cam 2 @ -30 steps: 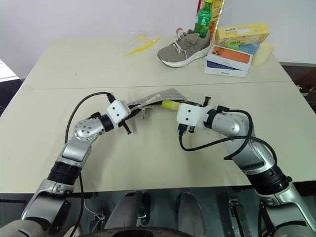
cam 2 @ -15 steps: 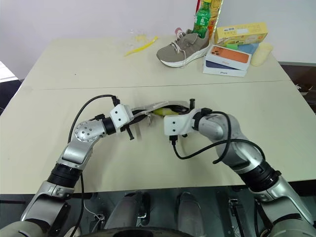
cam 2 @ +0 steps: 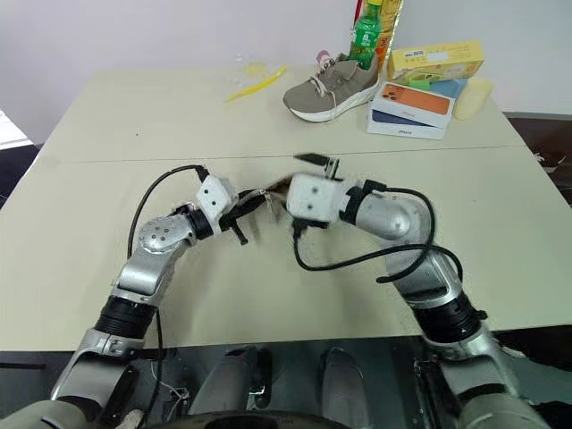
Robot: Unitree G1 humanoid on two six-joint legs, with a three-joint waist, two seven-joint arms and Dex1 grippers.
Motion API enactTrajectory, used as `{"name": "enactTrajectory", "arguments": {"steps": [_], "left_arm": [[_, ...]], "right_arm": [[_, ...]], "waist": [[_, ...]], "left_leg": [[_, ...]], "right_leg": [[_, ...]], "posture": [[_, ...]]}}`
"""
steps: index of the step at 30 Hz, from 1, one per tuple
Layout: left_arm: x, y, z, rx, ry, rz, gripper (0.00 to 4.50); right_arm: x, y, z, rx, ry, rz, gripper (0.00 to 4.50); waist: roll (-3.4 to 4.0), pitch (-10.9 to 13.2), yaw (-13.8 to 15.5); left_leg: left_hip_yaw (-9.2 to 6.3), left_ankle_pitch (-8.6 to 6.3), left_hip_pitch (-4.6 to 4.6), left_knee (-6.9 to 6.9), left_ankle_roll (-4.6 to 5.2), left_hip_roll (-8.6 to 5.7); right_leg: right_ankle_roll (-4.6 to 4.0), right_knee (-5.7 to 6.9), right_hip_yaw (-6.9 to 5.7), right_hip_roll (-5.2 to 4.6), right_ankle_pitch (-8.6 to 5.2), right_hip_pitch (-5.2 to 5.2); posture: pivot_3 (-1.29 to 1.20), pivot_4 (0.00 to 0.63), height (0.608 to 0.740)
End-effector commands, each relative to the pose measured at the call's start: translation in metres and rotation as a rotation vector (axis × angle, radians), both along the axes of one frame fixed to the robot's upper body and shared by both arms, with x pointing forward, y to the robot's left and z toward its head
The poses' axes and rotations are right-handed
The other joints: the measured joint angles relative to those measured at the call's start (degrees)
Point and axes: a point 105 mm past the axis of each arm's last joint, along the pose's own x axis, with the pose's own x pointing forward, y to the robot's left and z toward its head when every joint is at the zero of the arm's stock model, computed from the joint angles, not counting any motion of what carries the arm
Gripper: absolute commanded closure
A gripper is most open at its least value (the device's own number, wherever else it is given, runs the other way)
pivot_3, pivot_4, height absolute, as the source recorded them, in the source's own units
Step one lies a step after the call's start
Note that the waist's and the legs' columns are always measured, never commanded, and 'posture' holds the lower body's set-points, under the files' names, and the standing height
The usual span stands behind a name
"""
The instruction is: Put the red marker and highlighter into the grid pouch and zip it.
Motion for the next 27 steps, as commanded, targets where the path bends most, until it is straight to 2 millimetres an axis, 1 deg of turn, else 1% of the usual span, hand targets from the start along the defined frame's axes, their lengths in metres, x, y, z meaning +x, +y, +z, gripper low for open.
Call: {"name": "enactTrajectory", "arguments": {"steps": [1, 3, 4, 5, 8, 11, 15, 20, 27], "left_arm": [[0.009, 0.005, 0.024, -0.143, 0.003, 0.061, 4.50], [0.012, -0.002, 0.029, -0.203, 0.040, 0.056, 4.50], [0.014, -0.008, 0.033, -0.232, 0.061, 0.050, 4.50], [0.017, -0.013, 0.034, -0.252, 0.087, 0.049, 4.50], [0.020, -0.023, 0.041, -0.301, 0.131, 0.030, 4.50], [0.018, -0.031, 0.052, -0.388, 0.175, -0.005, 4.50], [0.013, -0.035, 0.052, -0.386, 0.203, -0.042, 4.50], [0.009, -0.035, 0.049, -0.360, 0.212, -0.062, 4.50], [0.003, -0.032, 0.051, -0.372, 0.219, -0.092, 4.50]], "right_arm": [[-0.016, -0.004, 0.024, 0.223, 0.121, 0.057, 0.06], [-0.024, -0.002, 0.017, 0.245, 0.208, 0.095, 0.06], [-0.024, -0.002, 0.009, 0.257, 0.260, 0.080, 0.06], [-0.022, -0.003, 0.000, 0.263, 0.302, 0.051, 0.06], [-0.014, -0.004, -0.020, 0.255, 0.358, -0.039, 0.06], [-0.006, -0.002, -0.029, 0.320, 0.395, -0.113, 0.06], [-0.002, 0.002, -0.031, 0.357, 0.396, -0.154, 0.06], [0.001, 0.002, -0.034, 0.347, 0.384, -0.175, 0.06], [0.009, -0.009, -0.037, 0.396, 0.421, -0.220, 0.06]], "waist": [[-0.03, 0.0, 0.1], [-0.06, 0.0, 0.3], [-0.07, 0.0, 0.2], [-0.07, 0.0, 0.2], [-0.07, 0.0, 0.0], [-0.07, 0.0, -0.3], [-0.07, 0.0, -0.6], [-0.07, 0.0, -0.3], [-0.07, 0.0, -0.1]], "left_leg": [[0.00, 0.00, 0.00, 0.01, 0.00, -0.01], [-0.06, -0.02, 0.01, 0.02, 0.04, -0.04], [-0.07, -0.07, 0.01, 0.02, 0.12, -0.06], [-0.08, -0.23, 0.01, 0.02, 0.39, -0.06], [-0.05, -0.23, 0.01, 0.02, 0.40, -0.08], [-0.03, -0.22, 0.03, -0.01, 0.37, -0.06], [-0.02, -0.18, 0.05, -0.04, 0.31, -0.02], [-0.02, -0.18, 0.06, -0.04, 0.32, -0.04], [-0.02, -0.19, 0.05, -0.04, 0.32, -0.05]], "right_leg": [[0.00, 0.00, 0.00, 0.00, 0.00, 0.01], [0.01, -0.02, -0.03, -0.02, 0.01, 0.07], [0.01, -0.02, -0.03, -0.03, 0.01, 0.08], [0.01, -0.02, -0.03, -0.03, 0.01, 0.08], [0.01, -0.01, -0.01, -0.03, 0.01, 0.06], [0.01, 0.01, 0.00, -0.01, 0.01, 0.01], [0.01, 0.04, 0.01, 0.04, 0.01, -0.02], [0.01, 0.03, 0.02, 0.02, 0.01, 0.00], [0.01, 0.01, 0.03, 0.02, 0.01, 0.02]], "posture": [[0.00, 0.150, 0.740], [0.00, 0.150, 0.740], [0.00, 0.150, 0.740], [0.00, 0.150, 0.740], [0.00, 0.150, 0.740], [0.00, 0.150, 0.740], [0.00, 0.150, 0.740], [0.00, 0.150, 0.740], [0.00, 0.150, 0.740]]}}
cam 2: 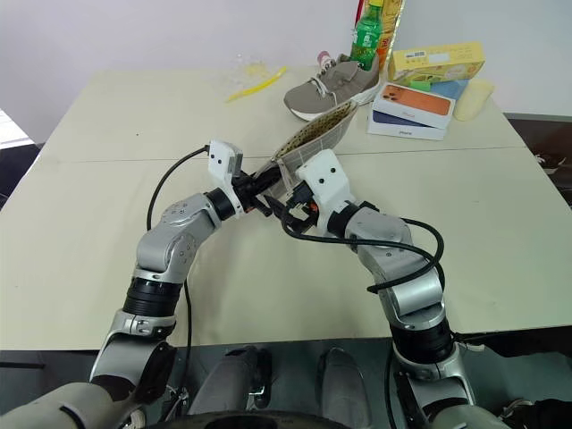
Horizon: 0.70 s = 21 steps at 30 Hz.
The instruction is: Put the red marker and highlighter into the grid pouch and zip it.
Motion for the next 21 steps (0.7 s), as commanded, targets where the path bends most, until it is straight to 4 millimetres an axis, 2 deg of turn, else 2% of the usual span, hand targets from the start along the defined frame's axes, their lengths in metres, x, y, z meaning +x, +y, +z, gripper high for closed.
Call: {"name": "enactTrajectory", "arguments": {"steps": [1, 5, 8, 9, 10, 13, 15, 16, 19, 21], "left_arm": [[-0.007, -0.001, 0.020, -0.028, -0.071, -0.030, 4.50], [-0.009, -0.001, 0.019, -0.026, -0.073, -0.037, 4.50], [-0.012, -0.002, 0.017, -0.015, -0.077, -0.047, 4.50], [-0.012, -0.002, 0.017, -0.013, -0.077, -0.047, 4.50], [-0.012, -0.002, 0.017, -0.013, -0.076, -0.047, 4.50], [-0.013, -0.002, 0.014, -0.006, -0.074, -0.048, 4.50], [-0.014, -0.002, 0.013, 0.000, -0.076, -0.050, 4.50], [-0.014, -0.002, 0.013, 0.002, -0.075, -0.050, 4.50], [-0.014, -0.001, 0.011, 0.014, -0.079, -0.051, 4.50], [-0.013, 0.004, 0.008, 0.058, -0.102, -0.037, 4.50]], "right_arm": [[0.003, -0.006, 0.006, 0.035, -0.005, -0.020, 0.06], [0.005, -0.006, 0.003, 0.029, 0.005, -0.022, 0.06], [0.005, -0.003, 0.003, 0.048, 0.014, -0.013, 0.86], [0.005, -0.003, 0.004, 0.054, 0.015, -0.010, 1.45], [0.005, -0.002, 0.005, 0.059, 0.014, -0.008, 1.78], [0.005, -0.003, 0.007, 0.074, 0.016, -0.012, 3.47], [0.006, -0.004, 0.008, 0.081, 0.016, -0.019, 4.27], [0.007, -0.006, 0.009, 0.086, 0.016, -0.025, 4.44], [0.008, -0.010, 0.012, 0.093, 0.011, -0.037, 4.44], [0.012, -0.020, 0.019, 0.072, -0.024, -0.073, 4.44]], "waist": [[0.00, 0.0, 0.0], [0.00, 0.0, 0.0], [0.00, 0.0, 0.0], [0.00, 0.0, 0.0], [0.00, 0.0, 0.0], [0.00, 0.0, 0.0], [0.00, 0.0, 0.0], [0.00, 0.0, 0.0], [0.00, 0.0, 0.0], [0.00, 0.0, 0.0]], "left_leg": [[0.00, 0.00, 0.00, 0.00, 0.00, 0.00], [0.00, 0.00, 0.00, 0.00, 0.01, 0.00], [0.00, 0.00, 0.00, 0.00, 0.01, 0.00], [0.00, 0.00, 0.00, 0.00, 0.01, 0.00], [0.00, -0.01, 0.00, 0.00, 0.01, 0.00], [0.00, -0.01, 0.00, 0.00, 0.01, 0.00], [0.00, -0.01, 0.00, 0.00, 0.01, 0.00], [0.00, -0.01, 0.00, 0.00, 0.02, 0.00], [0.00, -0.01, 0.00, 0.00, 0.02, 0.00], [0.00, -0.01, 0.00, -0.01, 0.02, 0.00]], "right_leg": [[0.00, 0.00, 0.00, 0.00, 0.00, 0.00], [0.00, 0.00, 0.00, 0.00, 0.00, 0.00], [0.00, 0.00, 0.00, 0.00, 0.00, 0.00], [0.00, 0.00, 0.00, 0.00, 0.00, -0.01], [0.00, 0.00, 0.00, 0.00, 0.00, -0.01], [0.00, 0.00, 0.01, 0.00, 0.00, 0.00], [0.00, 0.00, 0.01, 0.00, 0.00, 0.00], [0.00, -0.01, 0.01, 0.00, 0.00, 0.00], [0.00, -0.01, 0.01, 0.00, 0.00, 0.00], [0.00, -0.01, 0.01, 0.00, 0.00, -0.01]], "posture": [[0.00, 0.150, 0.740], [0.00, 0.150, 0.740], [0.00, 0.150, 0.740], [0.00, 0.150, 0.740], [0.00, 0.150, 0.740], [0.00, 0.150, 0.740], [0.00, 0.150, 0.740], [0.00, 0.150, 0.740], [0.00, 0.150, 0.740], [0.00, 0.150, 0.740]]}}
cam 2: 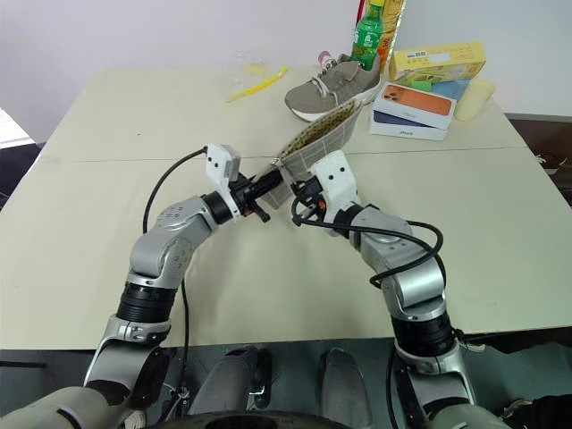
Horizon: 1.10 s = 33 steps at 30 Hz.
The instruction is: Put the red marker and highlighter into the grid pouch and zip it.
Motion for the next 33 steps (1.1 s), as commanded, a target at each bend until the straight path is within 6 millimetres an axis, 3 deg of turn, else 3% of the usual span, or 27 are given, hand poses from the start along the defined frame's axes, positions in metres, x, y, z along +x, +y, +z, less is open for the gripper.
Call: {"name": "enactTrajectory", "arguments": {"steps": [1, 7, 11, 14, 19, 22, 27, 30, 33], "left_arm": [[-0.004, 0.006, 0.010, 0.056, -0.105, 0.002, 4.50], [0.001, 0.040, -0.005, 0.264, -0.209, 0.047, 4.50], [0.003, 0.058, -0.015, 0.372, -0.246, 0.063, 4.50], [0.004, 0.063, -0.019, 0.403, -0.263, 0.065, 4.50], [0.001, 0.063, -0.027, 0.423, -0.266, 0.035, 4.50], [-0.012, 0.064, -0.035, 0.381, -0.192, -0.041, 3.43], [-0.023, 0.092, -0.045, 0.354, -0.064, -0.006, 0.93], [-0.037, 0.114, -0.057, 0.365, 0.032, 0.009, 0.93], [-0.037, 0.135, -0.062, 0.358, 0.074, 0.107, 0.93]], "right_arm": [[0.005, -0.018, 0.025, -0.022, -0.099, -0.059, 4.44], [0.021, -0.102, 0.074, -0.147, -0.253, -0.316, 4.44], [0.014, -0.137, 0.091, -0.208, -0.283, -0.381, 4.44], [0.006, -0.140, 0.088, -0.235, -0.257, -0.343, 4.44], [-0.025, -0.115, 0.045, -0.326, -0.118, -0.080, 4.44], [-0.054, -0.101, 0.015, -0.336, 0.012, 0.086, 3.08], [-0.061, -0.119, -0.007, -0.433, 0.059, 0.041, 0.54], [-0.063, -0.124, -0.012, -0.426, 0.060, 0.029, 0.54], [-0.060, -0.129, -0.015, -0.408, 0.057, 0.003, 0.54]], "waist": [[0.00, 0.0, 0.0], [0.01, 0.0, 0.0], [0.01, 0.0, 0.0], [0.01, 0.0, -0.1], [0.01, 0.0, 0.2], [0.01, 0.0, 0.0], [-0.02, 0.0, 0.0], [-0.01, 0.0, 0.0], [-0.01, 0.0, 0.2]], "left_leg": [[0.00, 0.00, 0.00, -0.01, 0.00, 0.00], [0.03, -0.01, 0.00, -0.02, 0.01, 0.00], [0.06, -0.04, 0.00, -0.07, 0.06, 0.01], [0.09, -0.04, 0.01, -0.09, 0.07, 0.04], [0.09, -0.05, 0.01, -0.06, 0.09, 0.04], [0.06, -0.08, 0.06, -0.06, 0.14, 0.05], [0.09, -0.09, 0.09, -0.03, 0.15, 0.06], [0.08, -0.09, 0.15, -0.02, 0.15, 0.07], [0.08, -0.10, 0.17, -0.04, 0.15, 0.07]], "right_leg": [[0.00, 0.00, 0.00, 0.00, 0.00, 0.00], [0.00, -0.02, 0.00, 0.00, 0.00, -0.01], [-0.01, -0.09, 0.00, -0.01, 0.00, 0.00], [-0.01, -0.10, 0.01, -0.01, 0.00, 0.00], [0.00, -0.11, 0.01, -0.05, 0.00, 0.04], [0.00, -0.14, 0.00, -0.06, 0.00, 0.11], [-0.01, -0.11, 0.01, -0.10, 0.01, 0.11], [-0.02, -0.10, 0.01, -0.10, 0.02, 0.15], [-0.02, -0.14, 0.02, -0.12, 0.02, 0.17]], "posture": [[0.00, 0.150, 0.740], [0.00, 0.150, 0.740], [0.00, 0.150, 0.740], [0.00, 0.150, 0.740], [0.00, 0.150, 0.740], [0.00, 0.150, 0.740], [0.00, 0.150, 0.740], [0.00, 0.150, 0.740], [0.00, 0.150, 0.740]]}}
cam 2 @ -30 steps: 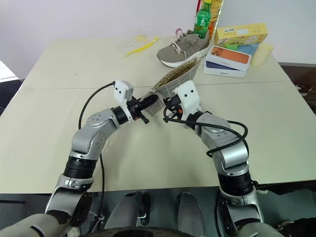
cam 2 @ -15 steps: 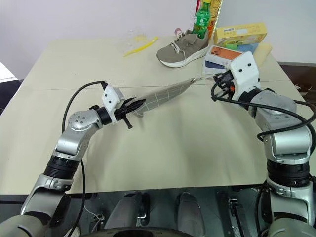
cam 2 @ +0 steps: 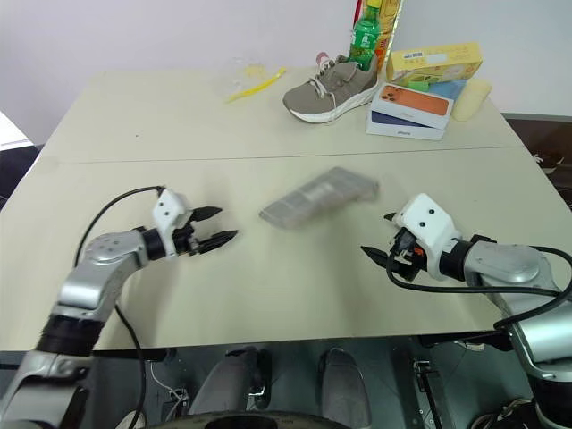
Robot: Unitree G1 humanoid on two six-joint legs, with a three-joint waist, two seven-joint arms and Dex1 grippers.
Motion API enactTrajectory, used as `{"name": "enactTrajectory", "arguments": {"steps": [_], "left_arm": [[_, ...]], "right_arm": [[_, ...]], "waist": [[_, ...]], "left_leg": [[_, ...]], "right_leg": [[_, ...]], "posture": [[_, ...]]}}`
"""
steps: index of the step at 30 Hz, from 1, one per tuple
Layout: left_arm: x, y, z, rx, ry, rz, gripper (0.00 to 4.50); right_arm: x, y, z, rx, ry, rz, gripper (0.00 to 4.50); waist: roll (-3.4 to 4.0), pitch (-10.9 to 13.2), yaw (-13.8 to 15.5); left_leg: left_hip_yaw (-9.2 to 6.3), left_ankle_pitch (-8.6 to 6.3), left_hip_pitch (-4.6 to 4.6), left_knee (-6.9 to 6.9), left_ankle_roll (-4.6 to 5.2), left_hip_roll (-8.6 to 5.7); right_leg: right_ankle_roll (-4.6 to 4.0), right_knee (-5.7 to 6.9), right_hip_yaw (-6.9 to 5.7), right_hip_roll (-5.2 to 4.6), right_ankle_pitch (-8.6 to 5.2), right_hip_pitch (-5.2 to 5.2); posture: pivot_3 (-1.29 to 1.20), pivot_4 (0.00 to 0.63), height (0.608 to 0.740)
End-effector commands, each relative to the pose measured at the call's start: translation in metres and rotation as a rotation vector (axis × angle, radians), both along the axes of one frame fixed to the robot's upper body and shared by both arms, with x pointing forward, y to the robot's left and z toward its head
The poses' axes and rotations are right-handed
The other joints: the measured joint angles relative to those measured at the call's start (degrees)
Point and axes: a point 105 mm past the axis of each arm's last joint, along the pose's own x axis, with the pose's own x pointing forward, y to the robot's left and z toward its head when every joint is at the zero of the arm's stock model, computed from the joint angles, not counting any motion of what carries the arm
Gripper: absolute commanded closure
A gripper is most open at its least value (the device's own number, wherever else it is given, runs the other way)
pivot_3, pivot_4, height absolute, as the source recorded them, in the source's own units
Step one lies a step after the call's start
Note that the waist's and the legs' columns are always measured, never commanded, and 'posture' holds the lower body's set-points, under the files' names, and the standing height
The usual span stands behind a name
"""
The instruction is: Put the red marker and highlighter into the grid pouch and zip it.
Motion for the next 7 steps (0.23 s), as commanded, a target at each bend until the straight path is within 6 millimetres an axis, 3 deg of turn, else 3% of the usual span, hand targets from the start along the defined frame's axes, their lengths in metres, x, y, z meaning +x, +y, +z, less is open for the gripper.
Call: {"name": "enactTrajectory", "arguments": {"steps": [1, 7], "left_arm": [[0.002, 0.017, 0.010, -0.026, -0.028, 0.093, 0.93], [0.002, 0.026, 0.006, -0.023, -0.032, 0.155, 0.93]], "right_arm": [[0.006, -0.009, 0.012, 0.009, -0.079, -0.037, 0.54], [0.016, -0.020, 0.007, 0.047, -0.097, -0.098, 0.54]], "waist": [[-0.01, 0.0, 0.2], [-0.03, 0.0, 0.3]], "left_leg": [[0.00, 0.00, 0.00, 0.00, 0.00, 0.00], [-0.03, -0.01, 0.05, 0.02, 0.01, -0.02]], "right_leg": [[0.00, 0.00, 0.00, -0.01, 0.00, 0.00], [0.00, -0.04, 0.00, -0.03, 0.00, 0.12]], "posture": [[0.00, 0.150, 0.740], [0.00, 0.150, 0.740]]}}
